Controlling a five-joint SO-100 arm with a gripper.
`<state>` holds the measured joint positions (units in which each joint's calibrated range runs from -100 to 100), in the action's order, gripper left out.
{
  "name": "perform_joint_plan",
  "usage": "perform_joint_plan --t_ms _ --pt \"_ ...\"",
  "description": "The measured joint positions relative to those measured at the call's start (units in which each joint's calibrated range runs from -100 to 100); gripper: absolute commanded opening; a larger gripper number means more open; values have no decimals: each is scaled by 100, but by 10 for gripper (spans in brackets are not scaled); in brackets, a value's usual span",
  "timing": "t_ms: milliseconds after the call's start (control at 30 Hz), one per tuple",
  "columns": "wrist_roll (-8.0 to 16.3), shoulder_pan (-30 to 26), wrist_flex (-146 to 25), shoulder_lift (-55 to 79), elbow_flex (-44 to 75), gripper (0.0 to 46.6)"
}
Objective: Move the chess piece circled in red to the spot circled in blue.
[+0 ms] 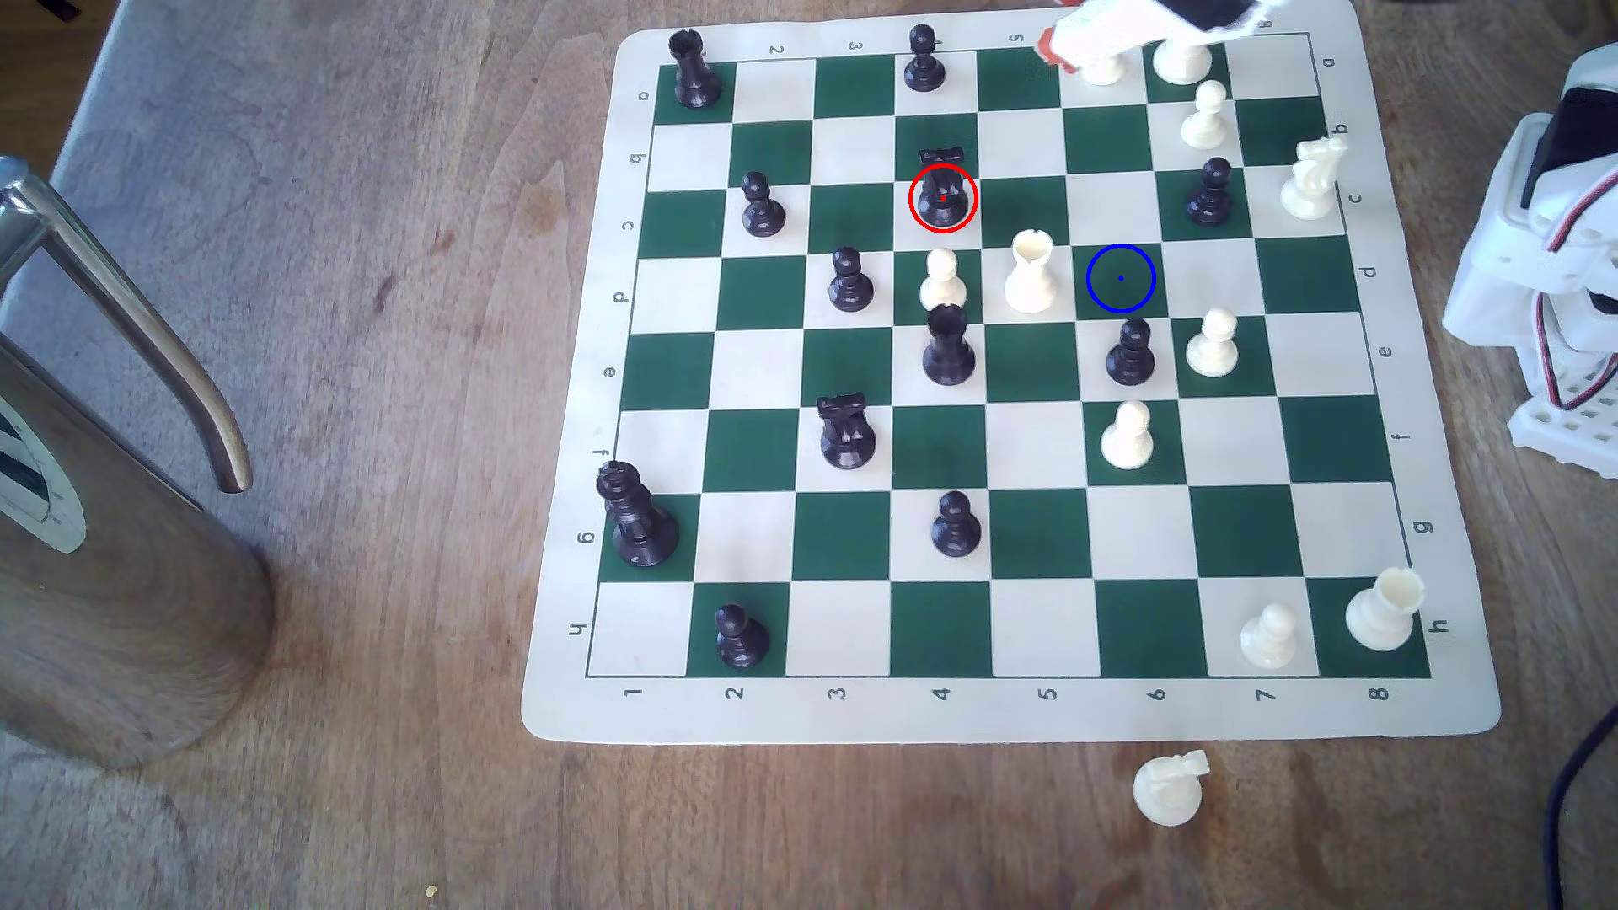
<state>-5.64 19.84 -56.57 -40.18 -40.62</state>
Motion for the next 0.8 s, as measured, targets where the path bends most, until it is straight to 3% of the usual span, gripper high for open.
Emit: perform_joint_plan --t_ms 233,367,500,800 --pt "59 -221 -869 2547 2512 131" --pt "59 -214 -876 3368 3136 144" --pt "59 -192 -733 3720 3299 221" --pt "59 -103 -422 4357 3308 182"
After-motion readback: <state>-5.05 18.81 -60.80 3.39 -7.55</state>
